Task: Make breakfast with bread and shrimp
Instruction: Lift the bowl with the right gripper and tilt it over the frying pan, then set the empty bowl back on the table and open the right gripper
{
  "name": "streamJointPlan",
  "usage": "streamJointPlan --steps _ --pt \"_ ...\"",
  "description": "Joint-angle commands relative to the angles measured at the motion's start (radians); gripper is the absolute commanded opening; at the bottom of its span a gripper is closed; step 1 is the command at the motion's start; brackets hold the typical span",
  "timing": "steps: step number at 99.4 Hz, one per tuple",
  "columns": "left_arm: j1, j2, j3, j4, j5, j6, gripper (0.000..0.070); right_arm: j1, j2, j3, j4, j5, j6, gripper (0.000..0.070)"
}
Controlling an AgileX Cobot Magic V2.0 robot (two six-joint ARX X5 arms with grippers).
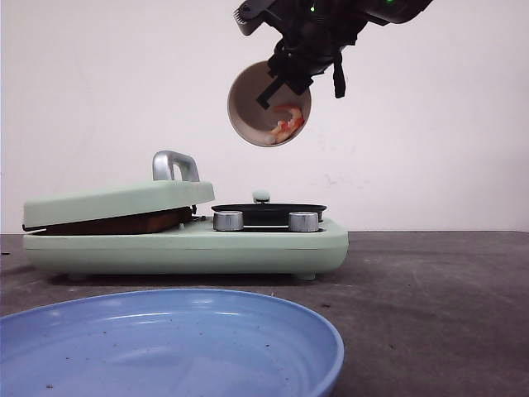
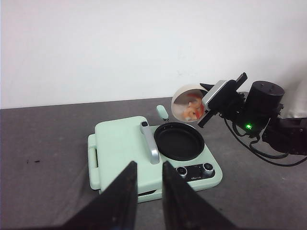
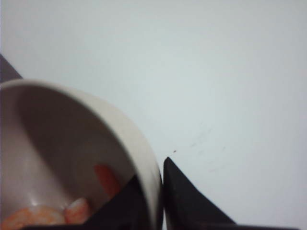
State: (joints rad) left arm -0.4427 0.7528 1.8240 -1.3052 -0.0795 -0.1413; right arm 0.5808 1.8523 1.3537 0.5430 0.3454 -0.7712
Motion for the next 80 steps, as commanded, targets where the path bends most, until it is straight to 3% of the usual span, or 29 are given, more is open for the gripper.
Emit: streamJointPlan --steps 1,32,72,80 --pt "-0.005 0.005 0.018 0.011 -0.003 0.002 0.0 0.017 0.018 0.029 0.038 0.012 -0.066 0.0" --pt "-0.005 0.005 0.018 0.01 -0.003 0.002 0.0 0.032 0.018 0.034 0.114 0.023 -0.235 0.0" --pt "-0.005 0.005 0.018 0.007 -0.003 0.002 0.0 0.032 0.018 0.062 0.112 0.027 -0.264 0.0" --pt "-0.005 0.005 0.018 0.007 -0.003 0.002 0.0 0.031 0.018 0.062 0.106 0.034 -0.209 0.0"
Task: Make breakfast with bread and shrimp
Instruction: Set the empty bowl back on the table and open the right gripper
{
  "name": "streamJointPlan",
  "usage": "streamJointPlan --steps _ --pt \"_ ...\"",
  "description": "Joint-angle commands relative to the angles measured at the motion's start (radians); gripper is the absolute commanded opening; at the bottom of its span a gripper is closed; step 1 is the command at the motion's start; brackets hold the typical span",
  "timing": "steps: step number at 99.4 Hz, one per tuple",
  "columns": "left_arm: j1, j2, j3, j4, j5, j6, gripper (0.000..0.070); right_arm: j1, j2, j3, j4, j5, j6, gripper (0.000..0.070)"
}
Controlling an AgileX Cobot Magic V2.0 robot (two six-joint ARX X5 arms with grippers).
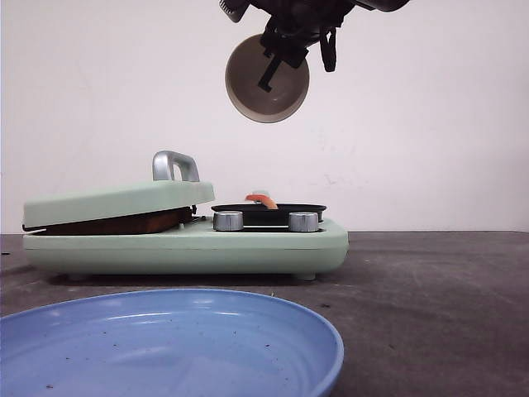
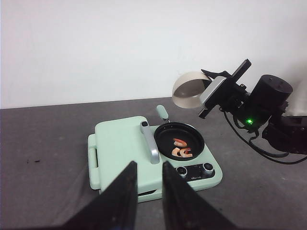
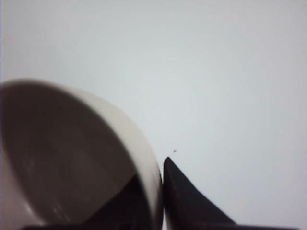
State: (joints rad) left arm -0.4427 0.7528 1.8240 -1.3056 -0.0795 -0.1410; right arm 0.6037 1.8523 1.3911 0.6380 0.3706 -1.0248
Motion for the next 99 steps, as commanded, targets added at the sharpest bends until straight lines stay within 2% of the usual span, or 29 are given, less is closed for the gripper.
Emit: streamJointPlan --steps 1,12,22,28,37,44,50,58,73,86,92,99 --pt "-0.005 0.005 0.018 0.008 -0.003 0.002 0.0 0.007 0.018 0.025 0.011 0.014 0.059 0.0" --pt "-0.005 0.005 0.018 0.009 -0.003 0.005 0.0 -0.009 -0.003 0.025 -0.053 0.083 0.223 0.0004" --pt "-0.005 0.005 0.018 0.01 -0.003 0.021 0.0 -0.047 -0.063 0.025 -0.248 0.089 0.449 0.0004" --pt "-0.005 0.005 0.018 0.01 -0.003 0.026 0.0 -0.082 -0.107 0.025 -0.381 0.067 0.601 0.0004" --pt "-0.005 0.005 0.018 0.01 -0.003 0.029 0.0 -0.157 -0.177 0.025 -0.617 -0.033 0.866 0.0004" --pt "-0.005 0.005 0.018 0.01 -0.003 0.031 0.0 -0.231 -0.222 0.025 -0.814 -0.17 1.086 0.0003" --pt "-0.005 0.005 0.018 0.01 -0.003 0.04 0.0 -0.302 -0.253 0.023 -0.966 -0.292 1.197 0.0003" --pt "-0.005 0.005 0.018 0.01 -0.003 0.051 0.0 -0.364 -0.266 0.021 -1.075 -0.373 1.207 0.0003" --pt "-0.005 0.005 0.018 0.007 -0.003 0.051 0.0 -0.463 -0.266 0.018 -1.233 -0.44 1.163 0.0003" --pt "-0.005 0.005 0.018 0.004 -0.003 0.053 0.0 -0.541 -0.266 -0.011 -1.319 -0.58 1.163 0.0003" --pt "-0.005 0.005 0.018 0.003 -0.003 0.059 0.0 -0.562 -0.266 -0.026 -1.346 -0.586 1.163 0.0003" --pt "-0.005 0.004 0.018 -0.004 -0.003 0.063 0.0 -0.58 -0.265 -0.051 -1.369 -0.558 1.155 0.0003"
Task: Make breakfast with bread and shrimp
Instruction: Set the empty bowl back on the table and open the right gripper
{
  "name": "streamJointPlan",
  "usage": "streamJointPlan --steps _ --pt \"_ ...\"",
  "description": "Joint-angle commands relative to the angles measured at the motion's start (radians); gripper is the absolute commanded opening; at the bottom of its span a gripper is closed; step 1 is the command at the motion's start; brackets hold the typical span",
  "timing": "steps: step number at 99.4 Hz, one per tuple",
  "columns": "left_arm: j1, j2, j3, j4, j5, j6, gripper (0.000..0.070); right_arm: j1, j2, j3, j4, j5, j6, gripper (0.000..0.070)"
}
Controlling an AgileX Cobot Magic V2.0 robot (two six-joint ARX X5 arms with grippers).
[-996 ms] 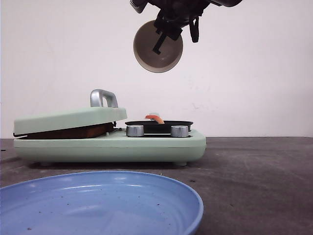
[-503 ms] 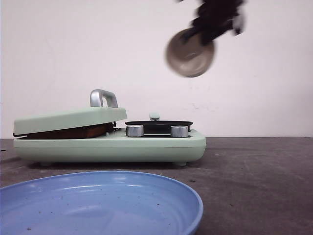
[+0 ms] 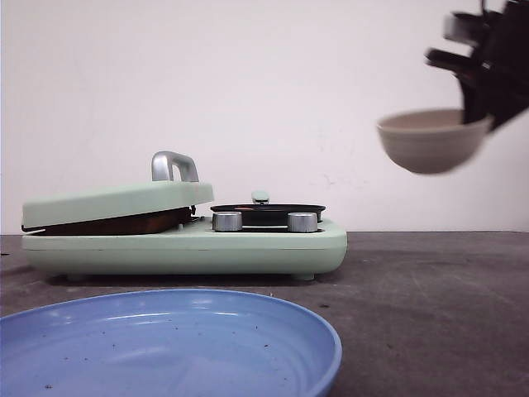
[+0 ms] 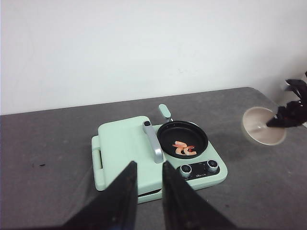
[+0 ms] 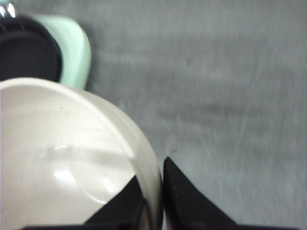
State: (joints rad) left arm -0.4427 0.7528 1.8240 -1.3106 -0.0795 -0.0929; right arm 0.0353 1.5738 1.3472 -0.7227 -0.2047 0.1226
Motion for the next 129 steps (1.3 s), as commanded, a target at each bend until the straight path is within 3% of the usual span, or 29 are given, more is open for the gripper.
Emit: streamJointPlan --steps 1,37,61,66,78,89,118,129 --pt "-0.005 0.004 0.018 0.0 -0.003 0.015 0.0 -0.013 0.013 -0.011 -0.012 0.023 0.008 0.0003" --pt "-0.005 -0.01 0.018 -0.016 -0.003 0.014 0.0 -0.051 0.018 -0.23 0.081 0.087 0.017 0.0003" --pt "-0.005 -0.018 0.018 -0.049 -0.003 0.014 0.0 -0.068 0.021 -0.269 0.11 0.102 0.021 0.0009" --pt "-0.005 -0.018 0.018 -0.056 -0.003 0.014 0.0 -0.068 0.021 -0.269 0.11 0.102 0.021 0.0056" --pt "-0.005 -0.018 0.018 -0.061 -0.002 0.014 0.0 -0.067 0.021 -0.269 0.107 0.101 0.027 0.0286" --pt "-0.005 -0.019 0.018 -0.066 -0.002 0.013 0.0 -0.063 0.021 -0.269 0.108 0.101 0.037 0.0347" --pt "-0.005 -0.029 0.018 -0.093 -0.002 -0.008 0.0 -0.061 -0.069 -0.219 0.115 0.104 0.055 0.0343" --pt "-0.005 -0.03 0.018 -0.103 -0.002 -0.025 0.0 -0.043 -0.181 -0.219 0.142 0.121 0.053 0.0216"
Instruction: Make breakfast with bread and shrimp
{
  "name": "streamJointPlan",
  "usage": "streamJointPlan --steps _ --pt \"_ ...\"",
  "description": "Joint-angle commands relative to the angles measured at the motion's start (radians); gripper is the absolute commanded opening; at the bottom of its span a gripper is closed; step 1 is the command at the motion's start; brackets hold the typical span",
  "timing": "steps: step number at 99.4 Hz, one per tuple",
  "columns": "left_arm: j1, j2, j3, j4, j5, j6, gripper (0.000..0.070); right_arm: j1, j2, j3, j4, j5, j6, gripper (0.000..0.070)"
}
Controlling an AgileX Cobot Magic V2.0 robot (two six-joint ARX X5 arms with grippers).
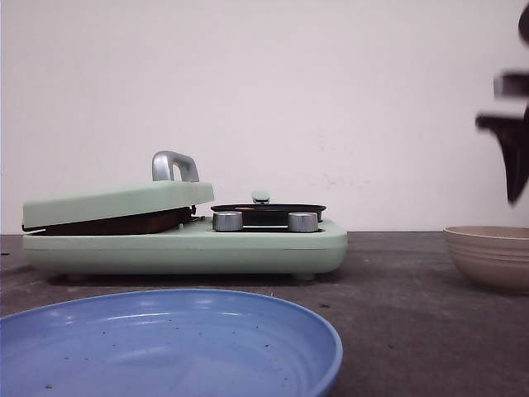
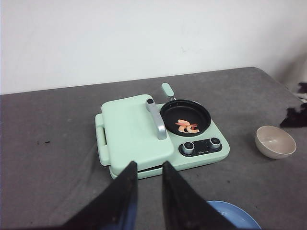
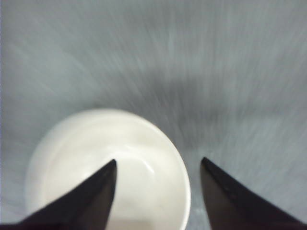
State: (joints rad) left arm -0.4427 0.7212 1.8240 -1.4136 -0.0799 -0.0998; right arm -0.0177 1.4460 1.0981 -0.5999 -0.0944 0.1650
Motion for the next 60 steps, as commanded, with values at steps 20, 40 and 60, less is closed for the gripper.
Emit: streamJointPlan --steps 20,40,60 --pt "-0.005 -0.007 0.018 -0.024 -0.002 -0.017 0.0 0.067 -0.329 -0.002 0.029 0.028 0.011 0.0" --pt "-0.005 -0.05 0.018 -0.032 -0.002 0.003 0.0 0.153 -0.686 -0.163 0.084 0.064 0.01 0.0" --pt "-0.005 -0.13 0.0 -0.031 -0.002 -0.02 0.0 0.186 -1.017 -0.33 0.047 0.077 0.004 0.0"
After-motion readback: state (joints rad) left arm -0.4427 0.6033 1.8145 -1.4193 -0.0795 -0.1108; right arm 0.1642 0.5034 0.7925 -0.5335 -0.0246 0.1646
